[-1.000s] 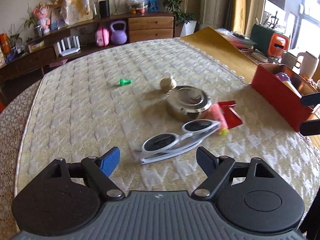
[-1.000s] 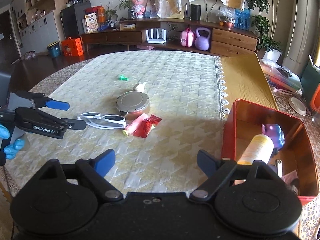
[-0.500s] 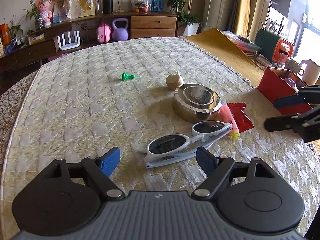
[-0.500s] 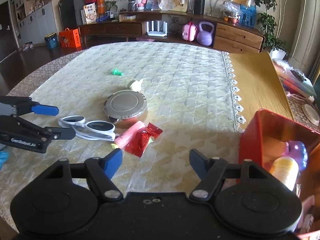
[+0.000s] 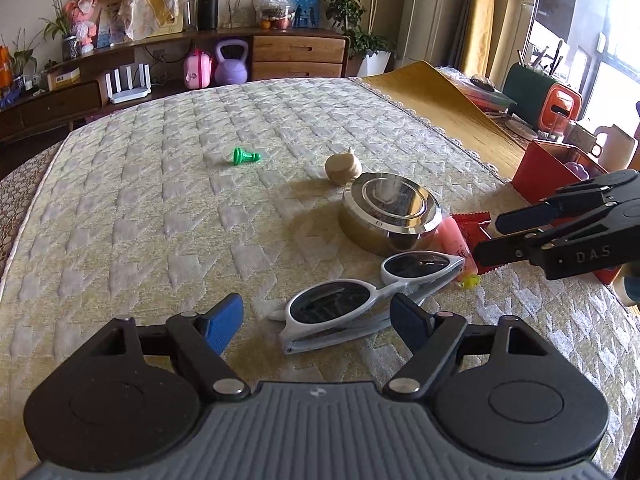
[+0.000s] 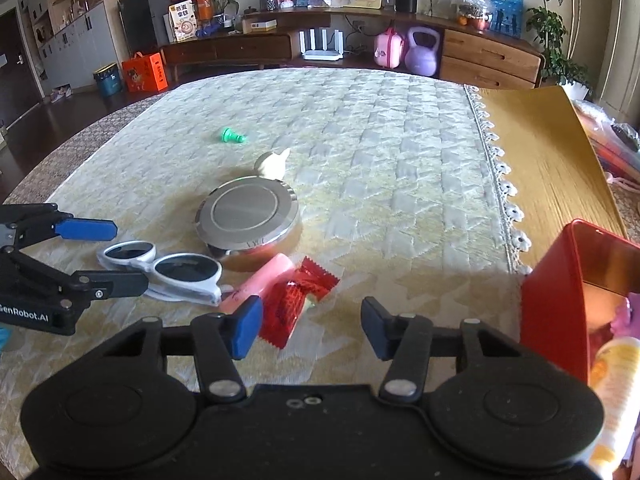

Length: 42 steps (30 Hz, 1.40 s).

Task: Organize rigid objects
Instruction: 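Close the left gripper on the white sunglasses while the right gripper grasps the red candy packet, then carry the sunglasses with the left gripper and the candy with the right gripper over the box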

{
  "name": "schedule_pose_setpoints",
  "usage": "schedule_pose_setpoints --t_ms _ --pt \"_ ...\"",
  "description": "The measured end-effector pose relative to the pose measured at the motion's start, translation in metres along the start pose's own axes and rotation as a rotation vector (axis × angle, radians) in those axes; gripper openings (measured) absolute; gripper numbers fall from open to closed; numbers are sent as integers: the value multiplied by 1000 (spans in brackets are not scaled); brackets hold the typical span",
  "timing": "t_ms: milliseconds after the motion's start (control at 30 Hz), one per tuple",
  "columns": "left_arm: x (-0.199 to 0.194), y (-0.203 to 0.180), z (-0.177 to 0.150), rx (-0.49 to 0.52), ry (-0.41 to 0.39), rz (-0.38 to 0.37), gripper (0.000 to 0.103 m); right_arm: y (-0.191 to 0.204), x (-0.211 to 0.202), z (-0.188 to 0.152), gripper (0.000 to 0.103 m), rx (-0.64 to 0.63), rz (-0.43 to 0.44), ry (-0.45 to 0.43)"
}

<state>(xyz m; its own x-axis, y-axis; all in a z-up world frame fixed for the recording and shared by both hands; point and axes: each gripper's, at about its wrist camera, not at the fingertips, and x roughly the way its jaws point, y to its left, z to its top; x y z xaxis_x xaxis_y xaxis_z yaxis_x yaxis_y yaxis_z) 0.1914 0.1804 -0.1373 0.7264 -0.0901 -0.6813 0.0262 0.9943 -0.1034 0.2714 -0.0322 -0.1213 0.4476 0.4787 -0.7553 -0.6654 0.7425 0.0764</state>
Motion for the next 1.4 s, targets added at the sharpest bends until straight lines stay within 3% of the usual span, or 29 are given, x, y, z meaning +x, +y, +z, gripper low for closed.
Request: schedule_pose_setpoints --t_ms 267,333,433,533,600,800,1033,1400 --pt "5 -2 3 24 -11 -15 73 -1 8 3 55 -17 11 -5" --pt "5 -3 3 33 -14 -21 65 0 9 4 55 -25 10 -8" --pt "6 -5 3 39 -15 -12 61 4 12 4 53 -49 -7 -14" --pt "6 -4 3 33 -20 -9 53 6 13 4 47 -61 -17 -25" --pt "4 -4 2 34 -20 -7 50 8 13 4 34 -70 -12 -33" --pt "0 -9 0 27 -16 -6 40 16 10 2 29 -96 -31 -44" --pt "-9 -17 -6 10 -12 9 33 19 -9 -18 27 -91 -38 -47" --pt "-33 -35 -13 -37 -12 6 31 18 -64 -45 26 -49 -23 -81"
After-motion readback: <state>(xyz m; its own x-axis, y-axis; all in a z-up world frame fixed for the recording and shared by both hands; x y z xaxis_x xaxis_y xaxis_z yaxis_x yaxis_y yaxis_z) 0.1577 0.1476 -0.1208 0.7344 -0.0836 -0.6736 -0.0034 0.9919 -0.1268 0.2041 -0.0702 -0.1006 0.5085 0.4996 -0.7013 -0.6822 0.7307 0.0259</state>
